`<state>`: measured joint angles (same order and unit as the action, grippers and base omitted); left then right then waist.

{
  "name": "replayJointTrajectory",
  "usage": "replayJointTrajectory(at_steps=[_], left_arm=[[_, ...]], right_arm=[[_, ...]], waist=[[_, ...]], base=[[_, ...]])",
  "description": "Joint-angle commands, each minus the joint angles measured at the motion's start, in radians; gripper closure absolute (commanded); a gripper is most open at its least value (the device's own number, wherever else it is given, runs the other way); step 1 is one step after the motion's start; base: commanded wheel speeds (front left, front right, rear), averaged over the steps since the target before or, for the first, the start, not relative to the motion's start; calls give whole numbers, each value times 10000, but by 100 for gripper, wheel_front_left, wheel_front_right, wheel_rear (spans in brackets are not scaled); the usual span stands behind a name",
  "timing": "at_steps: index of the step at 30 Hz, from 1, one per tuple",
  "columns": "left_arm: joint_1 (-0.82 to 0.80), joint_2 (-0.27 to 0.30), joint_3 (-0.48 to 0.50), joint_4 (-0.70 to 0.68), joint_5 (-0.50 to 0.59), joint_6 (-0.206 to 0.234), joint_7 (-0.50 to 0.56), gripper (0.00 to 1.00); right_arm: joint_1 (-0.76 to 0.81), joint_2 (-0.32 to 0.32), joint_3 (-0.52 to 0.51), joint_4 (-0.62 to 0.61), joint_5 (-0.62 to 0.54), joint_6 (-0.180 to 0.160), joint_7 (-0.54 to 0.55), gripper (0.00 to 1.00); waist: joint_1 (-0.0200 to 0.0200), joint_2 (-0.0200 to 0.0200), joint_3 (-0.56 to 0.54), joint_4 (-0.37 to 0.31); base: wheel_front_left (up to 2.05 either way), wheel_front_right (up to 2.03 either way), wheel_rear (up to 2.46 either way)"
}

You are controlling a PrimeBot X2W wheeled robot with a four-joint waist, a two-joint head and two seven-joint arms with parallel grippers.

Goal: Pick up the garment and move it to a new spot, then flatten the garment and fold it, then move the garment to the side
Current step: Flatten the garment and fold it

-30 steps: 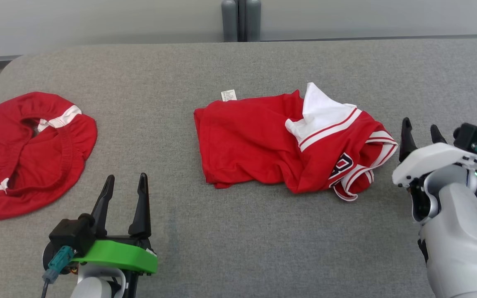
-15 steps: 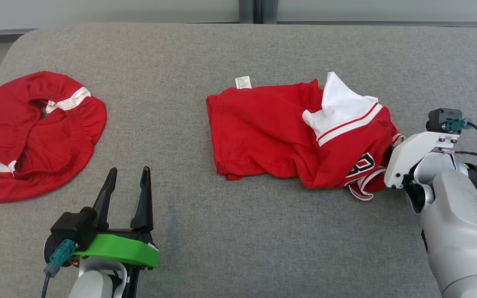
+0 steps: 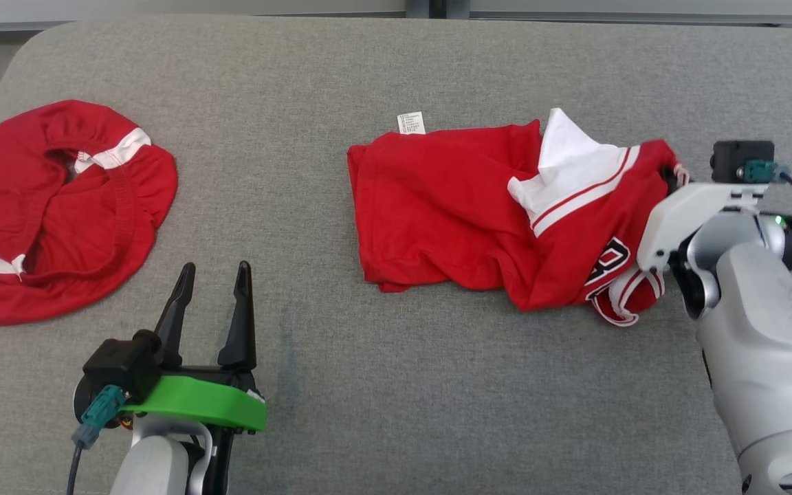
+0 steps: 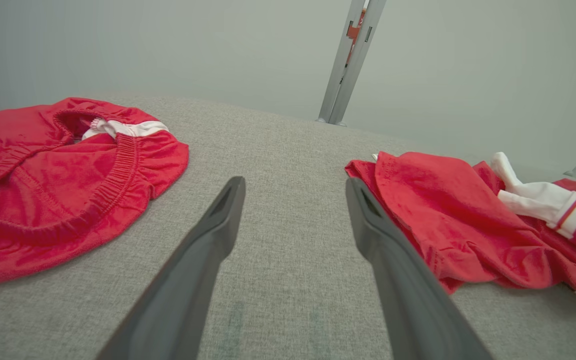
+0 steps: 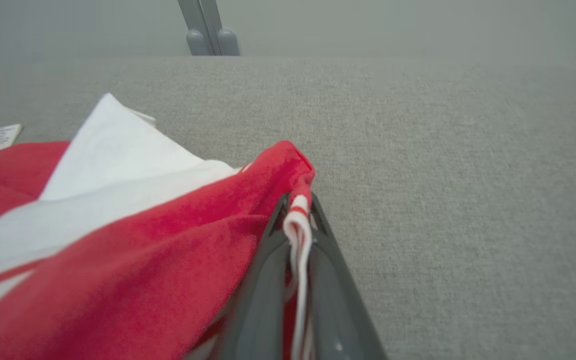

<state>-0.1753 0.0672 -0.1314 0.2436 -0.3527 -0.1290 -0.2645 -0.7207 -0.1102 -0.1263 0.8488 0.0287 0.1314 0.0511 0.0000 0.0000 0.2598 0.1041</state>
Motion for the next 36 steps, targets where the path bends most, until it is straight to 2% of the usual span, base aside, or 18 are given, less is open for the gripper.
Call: replayJointTrajectory(at_steps=[1,11,17,26,36], left_arm=[[-135,-7,-4,8,-31,-28,2,0],[-260,-71,-180,26,-105,-28,2,0],[-150,-102,-96,0,-101,-28,2,0],[177,-118,134,4,-53,-28,2,0],[311,-73,177,52,29,-28,2,0]], right_arm=[[-307,-78,34,-161,-184,-14,-294,100],[-2199,-749,837,-920,-756,-15,-2456,100],[-2757,-1108,1550,-2300,-913,-15,-3117,100],[-134,-2082,2964,-4013,-168,-15,-3090,100],[4089,-2912,3295,-6594,649,-15,-2736,100]], waist=[[0,0,17,30],[0,0,33,538],[0,0,-63,665],[0,0,-387,121],[0,0,-666,-768]], base=[[0,0,0],[0,0,0],[0,0,0],[0,0,0],[0,0,0]])
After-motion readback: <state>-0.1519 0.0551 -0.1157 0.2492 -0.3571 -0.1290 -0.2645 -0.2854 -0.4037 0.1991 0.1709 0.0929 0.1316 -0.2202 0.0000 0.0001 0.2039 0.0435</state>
